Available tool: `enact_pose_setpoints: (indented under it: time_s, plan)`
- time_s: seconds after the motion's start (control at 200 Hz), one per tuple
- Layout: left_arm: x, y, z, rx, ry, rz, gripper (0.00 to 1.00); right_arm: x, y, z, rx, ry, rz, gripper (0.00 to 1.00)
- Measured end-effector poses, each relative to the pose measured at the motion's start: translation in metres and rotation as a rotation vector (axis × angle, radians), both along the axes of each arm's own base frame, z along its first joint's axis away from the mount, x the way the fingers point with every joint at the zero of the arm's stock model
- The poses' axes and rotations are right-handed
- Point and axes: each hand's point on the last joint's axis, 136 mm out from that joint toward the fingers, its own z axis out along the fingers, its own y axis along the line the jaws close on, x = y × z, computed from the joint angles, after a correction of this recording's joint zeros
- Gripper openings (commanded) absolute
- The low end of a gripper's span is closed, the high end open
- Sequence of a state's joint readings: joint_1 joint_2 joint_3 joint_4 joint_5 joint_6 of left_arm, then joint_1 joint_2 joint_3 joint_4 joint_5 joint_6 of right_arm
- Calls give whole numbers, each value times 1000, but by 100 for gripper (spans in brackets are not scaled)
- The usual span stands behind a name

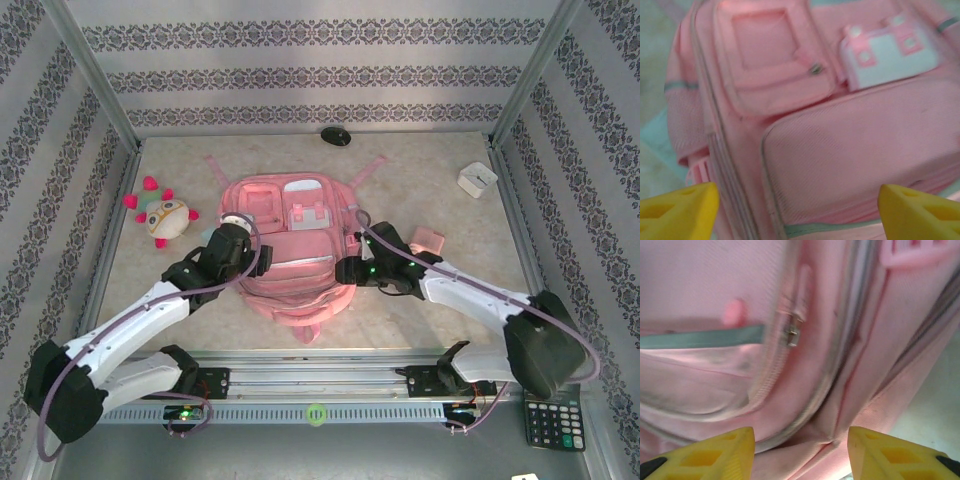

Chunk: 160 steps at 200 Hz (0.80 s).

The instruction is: Pack books, pencil case, and school supplies into a backpack

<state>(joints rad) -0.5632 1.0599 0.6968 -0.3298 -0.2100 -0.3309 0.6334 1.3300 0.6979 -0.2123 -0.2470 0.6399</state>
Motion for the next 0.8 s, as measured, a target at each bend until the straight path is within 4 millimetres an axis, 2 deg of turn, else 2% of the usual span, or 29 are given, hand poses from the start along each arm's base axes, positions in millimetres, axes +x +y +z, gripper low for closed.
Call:
enact_pose_setpoints:
  time_s: [0.13,0.285,0.37,0.47,0.63,0.714,0.799]
  plan:
    - [0,2,-44,14,109,28,78,2,-2,-21,-38,47,-37,48]
    - [10,-13,-86,3,193,17,69,-1,-5,-32,-45,46,-72,45]
    - [21,-26,-89,-4,181,4,69,-3,-12,-35,-40,32,-101,45]
    - [35,-53,-90,-27,151,-35,69,-6,-26,-34,-37,14,-144,45]
    - [33,-93,-98,-92,139,-90,68,-4,-65,-34,-26,22,-257,44]
    - [28,-101,-99,-142,133,-78,68,-1,-78,-30,-13,14,-289,44]
    - [20,-96,-99,-194,122,-44,68,-4,-75,-24,6,4,-273,43]
